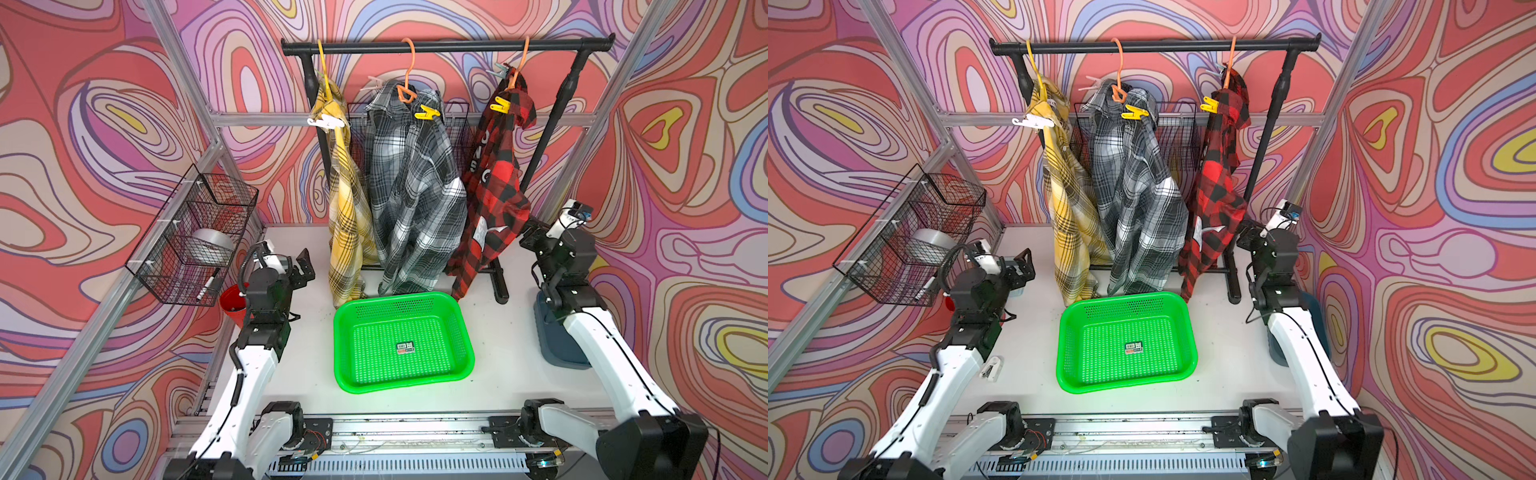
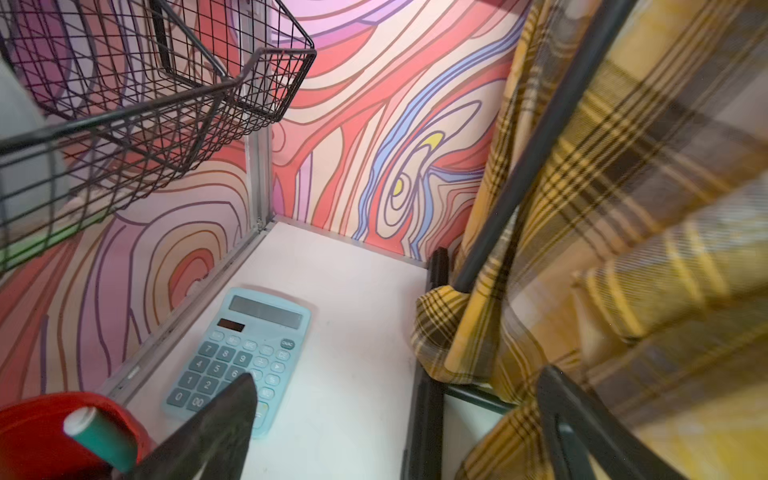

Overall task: Remove the clothespins securing long-sleeve shirts to the hanger
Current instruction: Pick up the hanger from the clothesline.

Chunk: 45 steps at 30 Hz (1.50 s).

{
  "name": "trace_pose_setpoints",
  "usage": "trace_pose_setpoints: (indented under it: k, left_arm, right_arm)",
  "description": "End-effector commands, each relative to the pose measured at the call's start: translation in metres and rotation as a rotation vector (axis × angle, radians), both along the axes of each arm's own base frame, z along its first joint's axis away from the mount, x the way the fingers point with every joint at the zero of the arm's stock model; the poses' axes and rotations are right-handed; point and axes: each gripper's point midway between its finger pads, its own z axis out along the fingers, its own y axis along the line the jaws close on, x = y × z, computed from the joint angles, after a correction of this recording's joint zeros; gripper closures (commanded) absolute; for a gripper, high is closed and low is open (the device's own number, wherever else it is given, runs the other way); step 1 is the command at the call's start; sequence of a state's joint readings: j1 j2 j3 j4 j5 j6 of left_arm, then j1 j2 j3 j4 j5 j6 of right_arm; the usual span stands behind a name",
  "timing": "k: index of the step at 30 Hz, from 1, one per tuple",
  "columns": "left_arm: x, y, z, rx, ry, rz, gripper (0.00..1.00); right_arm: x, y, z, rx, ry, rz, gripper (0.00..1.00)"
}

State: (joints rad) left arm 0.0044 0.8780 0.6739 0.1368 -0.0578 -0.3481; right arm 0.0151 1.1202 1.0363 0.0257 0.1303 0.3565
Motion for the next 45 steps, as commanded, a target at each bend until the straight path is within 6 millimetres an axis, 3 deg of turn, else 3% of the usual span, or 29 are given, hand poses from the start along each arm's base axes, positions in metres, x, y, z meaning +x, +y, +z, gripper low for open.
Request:
trace_pose_setpoints:
  k: [1,3,8,14,17,23,29,31,34,39,43,45]
  left_arm:
    - [-0.014,-0.007,-0.020,-0.173,0.045,-0.032,0.00]
    - [-0.016,-0.004,0.001,-0.214,-0.017,-0.030,0.00]
    - [-0.007,-0.014,0.043,-0.308,-0.122,-0.156,0.00]
    - [0.002,-0.029,0.063,-0.356,-0.204,-0.263,0.00]
    - [0.004,-0.037,0.070,-0.352,-0.214,-0.318,0.00]
    - [0.010,-0.046,0.081,-0.352,-0.225,-0.388,0.00]
    - [0.013,-0.056,0.088,-0.383,-0.224,-0.468,0.00]
    - [0.016,-0.056,0.085,-0.399,-0.213,-0.473,0.00]
    - [0.019,-0.055,0.084,-0.424,-0.208,-0.475,0.00]
    - [0.015,-0.048,0.086,-0.417,-0.210,-0.456,0.00]
    - [0.013,-0.042,0.086,-0.399,-0.201,-0.433,0.00]
    - [0.013,-0.041,0.088,-0.390,-0.208,-0.432,0.00]
  right_arm:
    - [-0.002,0.017,-0.079,0.051,0.332,0.093,0.07]
    - [-0.012,0.022,-0.065,0.086,0.320,0.113,0.07]
    - [-0.056,0.024,0.000,0.088,0.157,0.129,0.12]
    - [-0.105,0.016,0.067,0.006,0.014,0.100,0.13]
    - [-0.123,0.026,0.103,-0.052,-0.083,0.161,0.11]
    - [-0.116,0.093,0.133,-0.086,-0.144,0.560,0.14]
    - [-0.104,0.129,0.153,-0.125,-0.184,0.670,0.14]
    - [-0.098,0.159,0.158,-0.178,-0.186,0.683,0.14]
    - [-0.088,0.218,0.150,-0.304,-0.140,0.700,0.14]
    - [-0.093,0.311,0.137,-0.412,-0.086,0.815,0.13]
    - [-0.091,0.363,0.128,-0.461,0.001,0.871,0.12]
    - [-0.082,0.381,0.124,-0.459,0.051,0.888,0.02]
